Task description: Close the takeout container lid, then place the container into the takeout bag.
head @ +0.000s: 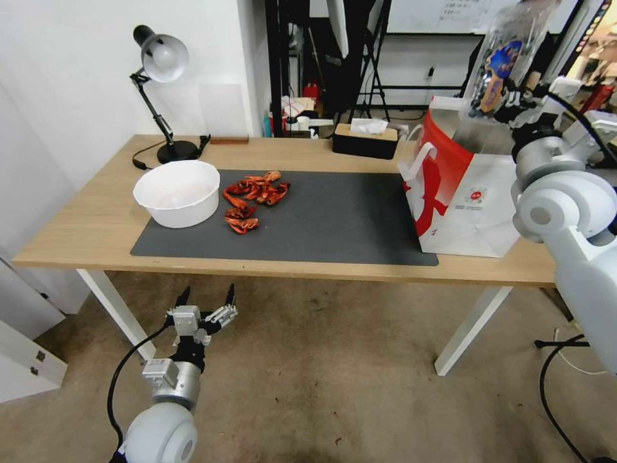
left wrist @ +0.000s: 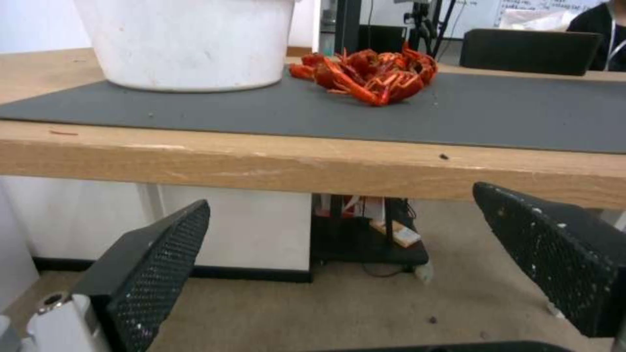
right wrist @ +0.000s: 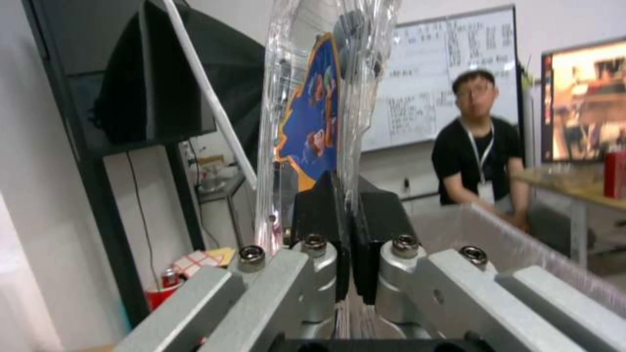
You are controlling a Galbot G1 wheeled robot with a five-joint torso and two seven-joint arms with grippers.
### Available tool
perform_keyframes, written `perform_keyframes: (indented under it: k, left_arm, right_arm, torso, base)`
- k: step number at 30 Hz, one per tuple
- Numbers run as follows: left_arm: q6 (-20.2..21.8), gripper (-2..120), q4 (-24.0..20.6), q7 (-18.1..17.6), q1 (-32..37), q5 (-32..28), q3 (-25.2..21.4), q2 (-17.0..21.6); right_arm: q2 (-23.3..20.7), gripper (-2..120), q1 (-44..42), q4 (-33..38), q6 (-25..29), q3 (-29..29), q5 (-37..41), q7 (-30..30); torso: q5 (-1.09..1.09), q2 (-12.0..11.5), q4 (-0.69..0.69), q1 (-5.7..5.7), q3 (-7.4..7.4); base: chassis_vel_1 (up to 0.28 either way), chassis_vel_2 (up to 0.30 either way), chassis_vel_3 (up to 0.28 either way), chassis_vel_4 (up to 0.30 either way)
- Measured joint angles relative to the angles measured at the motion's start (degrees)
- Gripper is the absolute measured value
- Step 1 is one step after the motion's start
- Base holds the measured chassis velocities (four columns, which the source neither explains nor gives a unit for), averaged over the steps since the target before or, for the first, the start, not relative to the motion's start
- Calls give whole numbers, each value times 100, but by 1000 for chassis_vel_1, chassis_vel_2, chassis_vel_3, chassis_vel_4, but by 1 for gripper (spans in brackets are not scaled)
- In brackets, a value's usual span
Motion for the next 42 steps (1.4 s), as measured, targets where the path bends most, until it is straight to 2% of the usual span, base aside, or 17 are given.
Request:
perform_keyframes:
  k: [2, 5, 11, 13, 15, 16, 17, 20, 22, 24, 26, 27, 28, 31, 32, 34, 42]
  left_arm:
    - [0, 100, 0, 0, 4, 3, 6, -6]
    - [0, 100, 6, -7, 0, 4, 12, -9]
    - [0, 100, 19, -24, -6, 1, 28, -7]
    - [0, 100, 38, -36, -34, 1, 48, -13]
    - [0, 100, 41, -40, -40, 1, 54, -14]
    - [-1, 100, 50, -52, -53, 1, 72, -14]
    - [-1, 100, 50, -52, -53, 1, 72, -14]
    - [-1, 100, 82, -60, -90, -3, 89, -11]
    - [-1, 100, 89, -60, -97, -5, 89, -9]
    - [-19, 100, 112, -56, -115, -15, 90, -8]
    - [-24, 100, 115, -54, -118, -16, 90, -9]
    - [-42, 100, 131, -43, -127, -25, 88, -26]
    - [-42, 100, 131, -43, -127, -25, 88, -26]
    - [-102, 100, 175, 34, -133, -62, 54, -52]
    - [-102, 100, 175, 34, -133, -62, 54, -52]
    - [-142, 100, 199, 115, -121, -113, 18, -52]
    - [-244, 100, 248, 332, -111, -199, -44, -71]
  right_arm:
    - [8, 2, -19, 13, -11, 7, 97, 33]
    - [42, 19, -62, 34, -16, 57, 501, 218]
    - [53, 36, -113, 22, -59, 100, 604, 348]
    - [52, 48, -153, 14, -78, 113, 611, 358]
    - [51, 49, -162, 13, -78, 116, 613, 351]
    - [50, 56, -190, 13, -73, 130, 643, 275]
    - [50, 56, -190, 13, -73, 130, 643, 275]
    - [38, 75, -250, 119, 89, 170, 786, -130]
    - [34, 76, -255, 157, 136, 170, 817, -216]
    - [10, 87, -281, 303, 266, 153, 940, -542]
    - [1, 90, -296, 346, 294, 146, 971, -638]
    - [-42, 97, -382, 482, 385, 112, 1020, -1015]
    - [-42, 97, -382, 482, 385, 112, 1020, -1015]
    - [-136, 100, -807, 723, 481, 86, 885, -1875]
    - [-136, 100, -807, 723, 481, 86, 885, -1875]
    - [-169, 100, -1278, 823, 596, 77, 349, -2350]
    - [-26, 100, -2387, 1116, 905, 131, -535, -2634]
  torso:
    - [0, 0, 0, 0, 0]
    - [0, 0, 0, 0, 0]
    - [0, 0, 0, 0, 0]
    - [0, 0, 0, 0, 0]
    - [-1, 0, 0, 0, 0]
    - [0, 0, -1, 0, 0]
    - [0, 0, -1, 0, 0]
    - [0, 0, -1, 0, 0]
    - [0, 0, -1, 0, 0]
    - [-1, 0, 0, 0, 0]
    - [-1, 0, 0, 0, 0]
    - [-2, 0, 0, 0, 0]
    - [-2, 0, 0, 0, 0]
    - [-1, 0, 0, 0, 0]
    - [-1, 0, 0, 0, 0]
    - [0, 0, -1, 0, 0]
    - [-1, 1, 1, 0, -1]
  base:
    - [0, 0, 0, 0]
    - [0, 0, 0, 0]
    - [0, 0, 0, 0]
    - [0, 0, 0, 0]
    - [0, 0, 0, 0]
    - [0, 0, 0, 0]
    - [0, 0, 0, 0]
    - [0, 0, 0, 0]
    - [0, 0, 0, 0]
    - [0, 0, 0, 0]
    - [0, 0, 0, 0]
    - [0, 0, 0, 0]
    - [0, 0, 0, 0]
    - [0, 0, 0, 0]
    - [0, 0, 0, 0]
    - [0, 0, 0, 0]
    - [0, 0, 0, 0]
